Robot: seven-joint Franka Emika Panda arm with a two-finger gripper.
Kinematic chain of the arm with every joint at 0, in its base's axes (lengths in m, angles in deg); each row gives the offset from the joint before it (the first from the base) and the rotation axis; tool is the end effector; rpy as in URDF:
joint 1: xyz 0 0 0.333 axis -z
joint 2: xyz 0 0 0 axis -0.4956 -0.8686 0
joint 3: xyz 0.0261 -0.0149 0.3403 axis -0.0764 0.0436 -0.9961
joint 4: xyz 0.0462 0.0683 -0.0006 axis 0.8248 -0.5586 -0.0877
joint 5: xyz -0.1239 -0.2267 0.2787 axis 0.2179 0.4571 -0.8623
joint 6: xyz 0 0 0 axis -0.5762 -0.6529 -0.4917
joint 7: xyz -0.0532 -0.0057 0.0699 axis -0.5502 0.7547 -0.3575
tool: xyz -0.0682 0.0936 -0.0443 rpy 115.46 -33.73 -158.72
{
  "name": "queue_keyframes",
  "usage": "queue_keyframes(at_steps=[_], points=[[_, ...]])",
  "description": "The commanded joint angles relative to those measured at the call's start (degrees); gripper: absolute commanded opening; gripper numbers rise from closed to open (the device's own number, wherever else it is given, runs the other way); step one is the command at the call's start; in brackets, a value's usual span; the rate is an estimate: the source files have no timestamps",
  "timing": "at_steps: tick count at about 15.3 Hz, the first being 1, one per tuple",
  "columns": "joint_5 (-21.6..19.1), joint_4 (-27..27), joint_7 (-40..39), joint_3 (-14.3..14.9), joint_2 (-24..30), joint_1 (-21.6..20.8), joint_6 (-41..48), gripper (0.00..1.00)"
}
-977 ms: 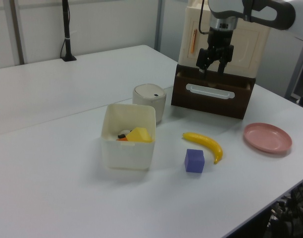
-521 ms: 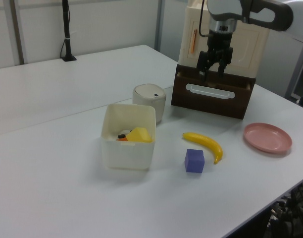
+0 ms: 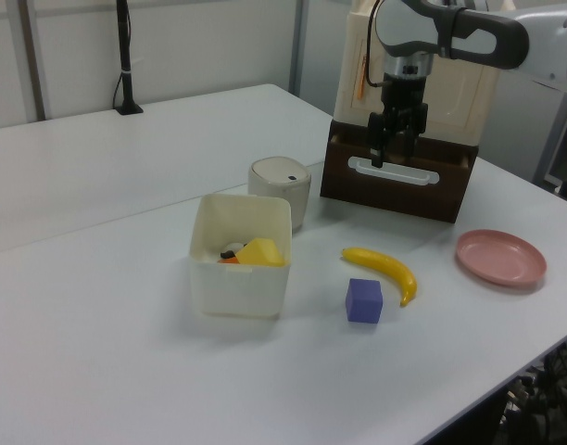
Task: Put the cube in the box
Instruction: 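Move the open gripper over the purple cube, then lower the gripper onto the purple cube and close on it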
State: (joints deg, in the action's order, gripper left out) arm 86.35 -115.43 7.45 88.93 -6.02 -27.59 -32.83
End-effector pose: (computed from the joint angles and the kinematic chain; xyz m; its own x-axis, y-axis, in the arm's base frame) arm 0.5974 -0.0541 0.5637 0.9833 0.1547 -0.0957 0.1545 -0.9880 -0.0091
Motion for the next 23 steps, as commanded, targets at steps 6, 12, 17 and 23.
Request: queue_keyframes(at_steps=[6, 12, 17, 23], points=[[0.6, -2.6, -6.6, 0.0, 1.6, -3.1, 3.9, 1.00], [0.8, -5.8, -25.6, 0.0, 2.1, -3.3, 4.9, 1.00], [2.3, -15.1, -29.7, 0.0, 6.7, -5.6, -1.8, 1.00], [5.0, -27.0, -29.9, 0.0, 11.3, -9.4, -12.2, 1.00]])
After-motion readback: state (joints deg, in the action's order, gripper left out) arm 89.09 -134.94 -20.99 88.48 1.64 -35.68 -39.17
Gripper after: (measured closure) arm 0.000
